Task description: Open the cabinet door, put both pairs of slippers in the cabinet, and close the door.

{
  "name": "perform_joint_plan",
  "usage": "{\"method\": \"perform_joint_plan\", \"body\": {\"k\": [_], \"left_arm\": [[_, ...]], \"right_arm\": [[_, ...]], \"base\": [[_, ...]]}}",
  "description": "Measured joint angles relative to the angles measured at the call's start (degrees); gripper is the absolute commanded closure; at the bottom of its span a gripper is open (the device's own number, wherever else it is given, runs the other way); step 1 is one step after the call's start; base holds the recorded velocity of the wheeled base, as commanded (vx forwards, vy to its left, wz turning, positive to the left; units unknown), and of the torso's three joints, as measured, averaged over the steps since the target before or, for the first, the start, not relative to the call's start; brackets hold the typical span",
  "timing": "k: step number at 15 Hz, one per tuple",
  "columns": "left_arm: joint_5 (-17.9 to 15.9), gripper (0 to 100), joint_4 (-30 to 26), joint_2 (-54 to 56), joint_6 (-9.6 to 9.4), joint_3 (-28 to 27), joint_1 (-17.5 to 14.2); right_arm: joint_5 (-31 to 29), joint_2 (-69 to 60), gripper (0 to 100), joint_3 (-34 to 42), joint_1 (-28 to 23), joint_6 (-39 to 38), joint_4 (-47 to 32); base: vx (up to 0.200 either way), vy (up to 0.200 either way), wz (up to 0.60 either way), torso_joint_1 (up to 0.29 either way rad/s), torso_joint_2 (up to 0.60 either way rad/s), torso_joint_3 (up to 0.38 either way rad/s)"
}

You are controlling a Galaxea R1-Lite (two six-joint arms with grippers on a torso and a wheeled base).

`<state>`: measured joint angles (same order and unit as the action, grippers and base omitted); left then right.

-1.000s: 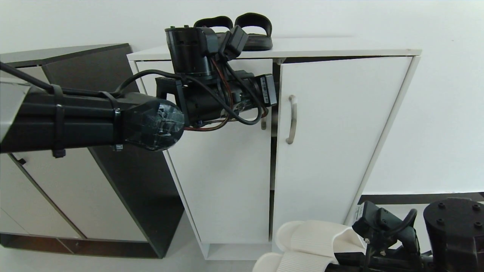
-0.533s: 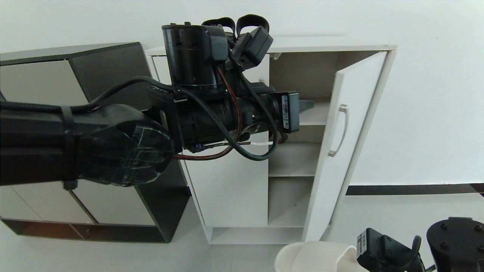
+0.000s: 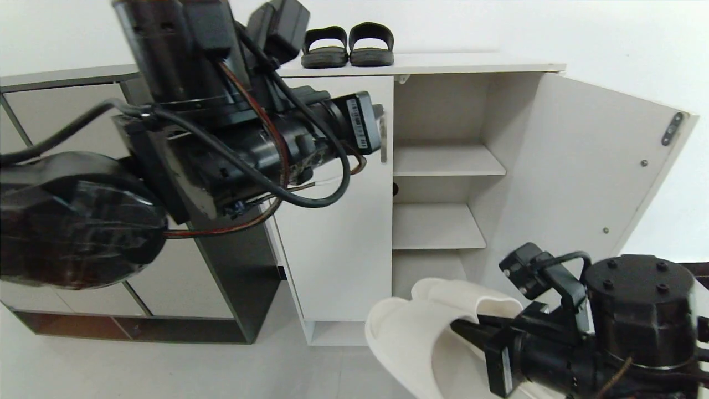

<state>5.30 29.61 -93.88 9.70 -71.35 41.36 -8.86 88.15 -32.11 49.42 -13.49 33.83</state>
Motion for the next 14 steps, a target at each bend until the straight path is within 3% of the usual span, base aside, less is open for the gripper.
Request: {"method": "perform_joint_plan", "body": {"k": [3,5,8,10,12,14], "left_arm": [[8.1,100,-5.0,9.4,-2.84,7.3,-0.7],[10.7,100,-10.0,18.9,-4.95,14.5,-4.4],[14.2,100,-17.4,37.7,-5.55,26.7,-15.7],[15.4,100,-20.7,51.0,-5.77,37.1,-26.5],[14.2,100,-22.4,63.5,-6.62,48.1,-37.8],[9.6,100,-23.3,75.2,-8.34,57.3,-43.1]], "right_arm": [[-13.8,6.2,100,-6.9,-1.9,-2.2,-0.1],[-15.9,8.9,100,-8.6,-3.2,-2.3,-0.1],[-16.1,10.4,100,-9.0,-3.6,-2.2,0.0],[-16.1,10.8,100,-9.0,-3.5,-2.2,0.0],[-16.1,11.0,100,-8.7,-3.4,-2.2,0.0],[-16.0,11.1,100,-8.6,-3.4,-2.2,0.1]], "base": [[0.0,0.0,0.0,0.0,0.0,0.0],[0.0,0.0,0.0,0.0,0.0,0.0],[0.0,0.0,0.0,0.0,0.0,0.0],[0.0,0.0,0.0,0.0,0.0,0.0],[0.0,0.0,0.0,0.0,0.0,0.0],[0.0,0.0,0.0,0.0,0.0,0.0]]}}
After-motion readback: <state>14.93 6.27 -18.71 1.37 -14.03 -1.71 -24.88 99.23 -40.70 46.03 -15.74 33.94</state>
